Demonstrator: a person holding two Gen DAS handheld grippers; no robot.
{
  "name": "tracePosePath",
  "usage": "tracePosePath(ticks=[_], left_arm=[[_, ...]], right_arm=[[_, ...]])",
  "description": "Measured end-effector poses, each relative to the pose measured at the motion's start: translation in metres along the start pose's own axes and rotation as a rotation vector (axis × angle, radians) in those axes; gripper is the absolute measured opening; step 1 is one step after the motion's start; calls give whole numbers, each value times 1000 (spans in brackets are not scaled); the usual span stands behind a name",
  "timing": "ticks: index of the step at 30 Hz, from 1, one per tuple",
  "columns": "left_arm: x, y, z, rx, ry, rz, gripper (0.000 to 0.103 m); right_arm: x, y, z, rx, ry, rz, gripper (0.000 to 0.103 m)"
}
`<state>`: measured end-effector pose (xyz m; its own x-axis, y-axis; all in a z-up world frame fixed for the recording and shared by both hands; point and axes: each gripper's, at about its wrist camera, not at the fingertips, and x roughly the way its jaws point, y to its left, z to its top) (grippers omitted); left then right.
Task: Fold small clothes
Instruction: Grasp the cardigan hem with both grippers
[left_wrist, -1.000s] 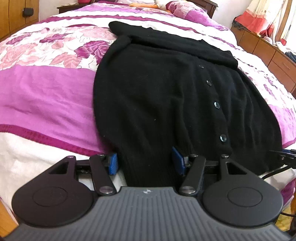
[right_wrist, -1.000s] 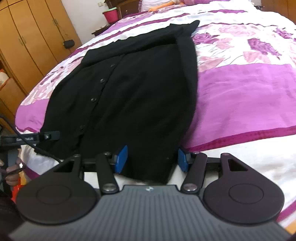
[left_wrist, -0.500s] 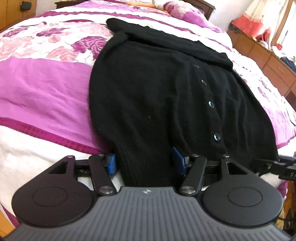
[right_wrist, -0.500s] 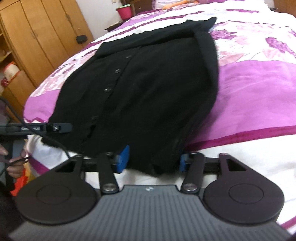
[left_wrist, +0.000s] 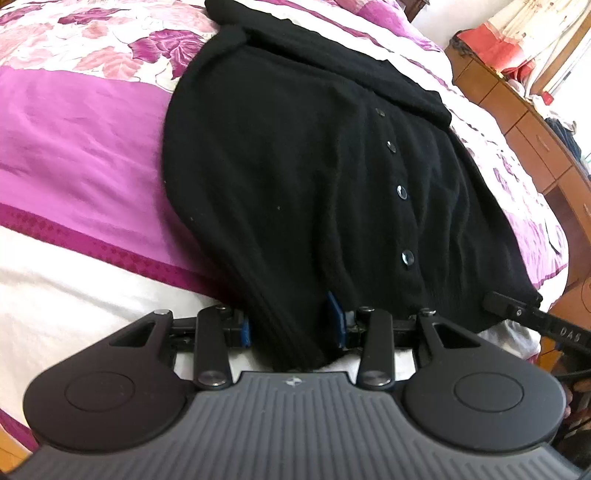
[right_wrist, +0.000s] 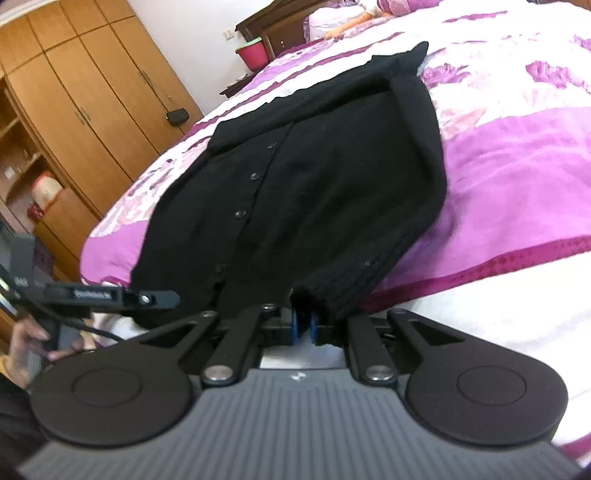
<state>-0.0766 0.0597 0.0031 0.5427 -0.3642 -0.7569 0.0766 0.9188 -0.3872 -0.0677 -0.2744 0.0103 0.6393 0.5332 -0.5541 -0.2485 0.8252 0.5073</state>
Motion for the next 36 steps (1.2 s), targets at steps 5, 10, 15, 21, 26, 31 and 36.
tracePosePath(ticks=[5,10,15,21,26,31,36], left_arm=[[-5,0,-2,-29,-29,-5,13],[-23,7,4,-80,-68,-100,8],[-48,6,16,-121,-134,-217,8],[-70,-4,48,-132,-222,-272,8],[-84,-15,83,-141,-334,-264,8],[-92,-28,122,-131,-429,-217,8],[-88,-42,156,-104,-477,-164,8]], right_arm=[[-7,4,3,-8,-43,3,7],[-21,8,11,-8,-112,10,7],[-32,14,25,35,-178,86,7],[-45,22,56,77,-277,141,7],[-42,25,85,79,-370,124,7],[-37,36,116,9,-453,52,7],[-21,51,147,-113,-517,-21,7]])
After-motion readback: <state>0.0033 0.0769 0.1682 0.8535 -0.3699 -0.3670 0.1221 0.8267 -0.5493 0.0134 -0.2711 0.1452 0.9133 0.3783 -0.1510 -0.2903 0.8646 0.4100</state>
